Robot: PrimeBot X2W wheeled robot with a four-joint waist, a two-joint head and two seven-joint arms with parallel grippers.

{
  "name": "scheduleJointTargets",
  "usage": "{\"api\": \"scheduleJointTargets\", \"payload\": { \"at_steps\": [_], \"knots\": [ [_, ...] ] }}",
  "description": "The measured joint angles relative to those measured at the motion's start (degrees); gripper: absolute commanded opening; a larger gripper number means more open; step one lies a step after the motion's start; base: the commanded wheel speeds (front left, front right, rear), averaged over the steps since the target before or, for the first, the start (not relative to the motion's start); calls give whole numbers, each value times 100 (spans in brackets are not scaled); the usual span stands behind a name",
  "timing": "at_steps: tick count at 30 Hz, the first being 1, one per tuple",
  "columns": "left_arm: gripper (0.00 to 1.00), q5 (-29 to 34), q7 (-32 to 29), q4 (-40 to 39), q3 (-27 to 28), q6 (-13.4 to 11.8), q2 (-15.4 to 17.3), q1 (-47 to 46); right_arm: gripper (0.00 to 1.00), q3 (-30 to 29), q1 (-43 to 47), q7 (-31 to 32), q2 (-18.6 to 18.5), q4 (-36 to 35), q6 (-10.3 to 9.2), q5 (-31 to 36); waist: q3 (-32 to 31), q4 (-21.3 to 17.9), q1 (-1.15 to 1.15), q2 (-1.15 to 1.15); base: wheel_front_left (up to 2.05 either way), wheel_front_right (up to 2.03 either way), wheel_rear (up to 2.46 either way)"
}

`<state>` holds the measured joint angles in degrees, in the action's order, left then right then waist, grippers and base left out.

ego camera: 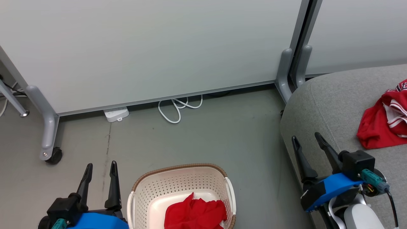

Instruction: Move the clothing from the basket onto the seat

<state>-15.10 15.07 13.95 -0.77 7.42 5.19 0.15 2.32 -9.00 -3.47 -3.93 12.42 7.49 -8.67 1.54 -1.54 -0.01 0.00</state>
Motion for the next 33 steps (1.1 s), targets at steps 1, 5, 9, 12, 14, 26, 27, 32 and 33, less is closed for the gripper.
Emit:
{"api": "scheduleJointTargets", "payload": {
  "at_steps": [1,5,9,12,14,26,27,32,33],
  "knots": [
    [100,1,0,-11,-1,0,-4,7,100,-11,2,20,5,-34,0,10,5,1,0,0,0,0,0],
    [100,0,0,-4,-20,0,-24,53,100,-10,12,58,30,-100,0,48,33,-19,0,0,0,0,0],
    [100,-5,0,5,-54,0,-30,58,100,30,10,87,48,-166,0,47,126,-65,0,0,0,0,0],
    [100,-82,0,75,-135,0,-30,-29,100,85,-31,87,57,-252,0,45,288,-112,0,0,0,0,0],
    [100,-122,1,141,-230,0,-20,-188,100,126,-132,83,71,-350,0,30,453,-150,1,0,0,0,0],
    [100,-586,1,1496,-1205,0,405,-1797,100,502,-1401,-110,87,-816,0,-49,2178,-505,2,0,0,0,0],
    [100,-625,1,1650,-1271,0,460,-1963,100,534,-1550,-125,88,-839,-1,-54,2348,-551,3,0,0,0,0],
    [100,-751,-103,2437,-1626,0,666,-2689,100,715,-2152,-299,90,-1035,0,-132,3217,-801,3,0,0,0,0],
    [100,-776,-130,2557,-1673,0,704,-2831,100,744,-2237,-342,90,-1080,-1,-166,3388,-853,3,0,0,0,0]
  ]
}}
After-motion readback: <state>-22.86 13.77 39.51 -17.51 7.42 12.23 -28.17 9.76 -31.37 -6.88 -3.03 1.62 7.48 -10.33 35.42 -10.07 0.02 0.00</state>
